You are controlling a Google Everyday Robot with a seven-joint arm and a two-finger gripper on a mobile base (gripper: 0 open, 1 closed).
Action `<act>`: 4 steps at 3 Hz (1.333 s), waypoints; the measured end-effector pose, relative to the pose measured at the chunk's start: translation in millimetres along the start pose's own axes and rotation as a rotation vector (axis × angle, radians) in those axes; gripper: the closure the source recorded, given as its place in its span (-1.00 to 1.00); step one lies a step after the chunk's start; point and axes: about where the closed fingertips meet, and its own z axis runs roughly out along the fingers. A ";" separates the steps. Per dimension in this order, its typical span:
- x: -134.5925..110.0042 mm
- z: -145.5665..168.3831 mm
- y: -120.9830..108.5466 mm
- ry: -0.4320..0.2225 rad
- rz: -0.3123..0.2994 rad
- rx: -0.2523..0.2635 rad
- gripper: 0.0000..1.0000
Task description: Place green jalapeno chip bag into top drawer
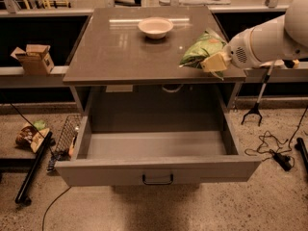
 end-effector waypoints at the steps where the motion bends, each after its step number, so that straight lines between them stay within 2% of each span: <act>1: 16.0 -9.8 23.3 0.031 -0.054 -0.034 1.00; 2: 49.2 -21.2 63.9 0.099 -0.109 -0.090 1.00; 3: 100.8 -17.0 114.6 0.202 -0.103 -0.183 1.00; 4: 101.8 -14.0 116.4 0.200 -0.098 -0.191 1.00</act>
Offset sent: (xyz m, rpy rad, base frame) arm -0.1383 0.0208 -0.0596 -0.1552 0.1408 0.2154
